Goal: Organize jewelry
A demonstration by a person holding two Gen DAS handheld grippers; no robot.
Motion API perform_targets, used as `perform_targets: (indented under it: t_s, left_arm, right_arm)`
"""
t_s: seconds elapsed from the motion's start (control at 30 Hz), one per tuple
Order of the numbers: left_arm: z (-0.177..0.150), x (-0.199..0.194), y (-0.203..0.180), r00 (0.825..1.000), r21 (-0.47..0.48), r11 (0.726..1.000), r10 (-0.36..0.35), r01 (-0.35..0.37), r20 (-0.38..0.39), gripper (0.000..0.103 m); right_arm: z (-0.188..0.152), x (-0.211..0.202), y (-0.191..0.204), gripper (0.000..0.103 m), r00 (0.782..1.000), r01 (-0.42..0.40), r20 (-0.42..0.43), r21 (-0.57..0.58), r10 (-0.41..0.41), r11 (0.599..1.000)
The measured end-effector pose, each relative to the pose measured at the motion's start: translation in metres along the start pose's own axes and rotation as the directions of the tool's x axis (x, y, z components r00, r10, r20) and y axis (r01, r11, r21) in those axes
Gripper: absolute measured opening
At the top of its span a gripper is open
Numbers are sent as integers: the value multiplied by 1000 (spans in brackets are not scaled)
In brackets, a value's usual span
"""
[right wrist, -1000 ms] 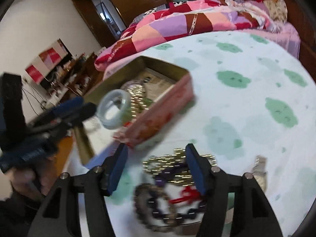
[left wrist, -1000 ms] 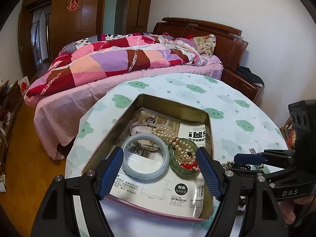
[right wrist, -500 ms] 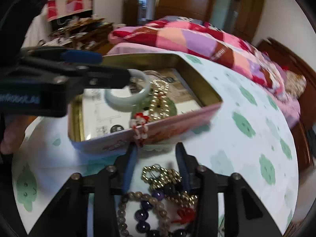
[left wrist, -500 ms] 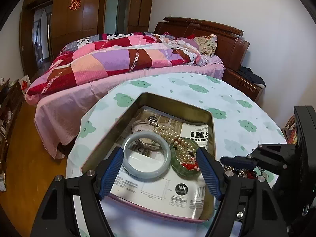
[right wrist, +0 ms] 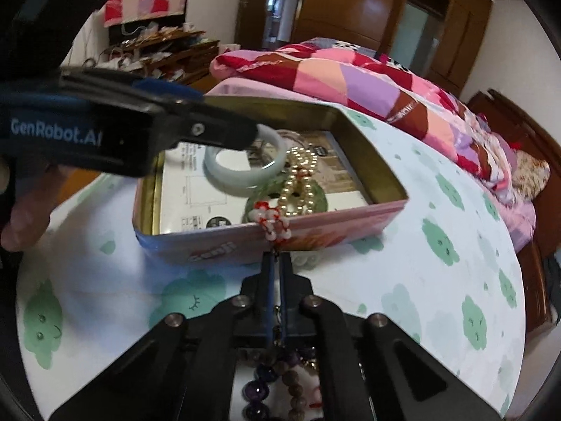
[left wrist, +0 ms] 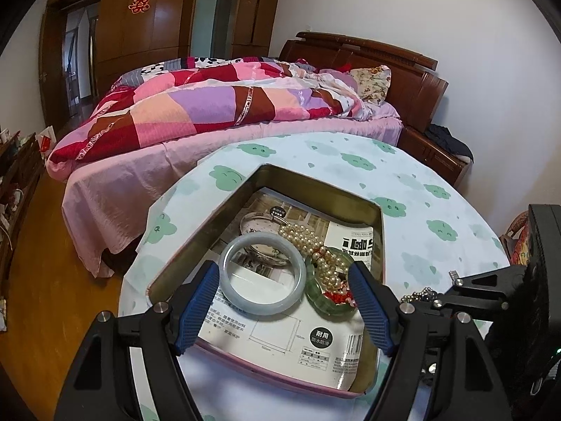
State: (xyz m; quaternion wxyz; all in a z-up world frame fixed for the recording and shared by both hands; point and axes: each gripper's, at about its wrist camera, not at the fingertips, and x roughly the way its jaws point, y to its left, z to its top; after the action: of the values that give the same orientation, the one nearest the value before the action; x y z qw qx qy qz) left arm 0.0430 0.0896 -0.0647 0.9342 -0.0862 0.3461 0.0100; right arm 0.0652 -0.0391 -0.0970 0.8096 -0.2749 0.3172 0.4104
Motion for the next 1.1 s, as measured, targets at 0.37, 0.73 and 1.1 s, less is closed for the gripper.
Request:
perform_targets:
  t_s: [0.37,0.73,1.1]
  left_arm:
    - [0,1,0,1000,-5,1000,-2,2,-9,76]
    - [0,-2,1,1000,-6,1000,-16,16,3,76]
    - [-2,9,7,999,-16,1000,-24,24,-23,76]
  right_arm:
    - [2,-30,-26,3,998,13,59,159,-23,987]
    - [12,-3,-6,36,996,-70,48,-100,75,992]
    - [4,13,-11,6,992,-106,68,-46,109,993]
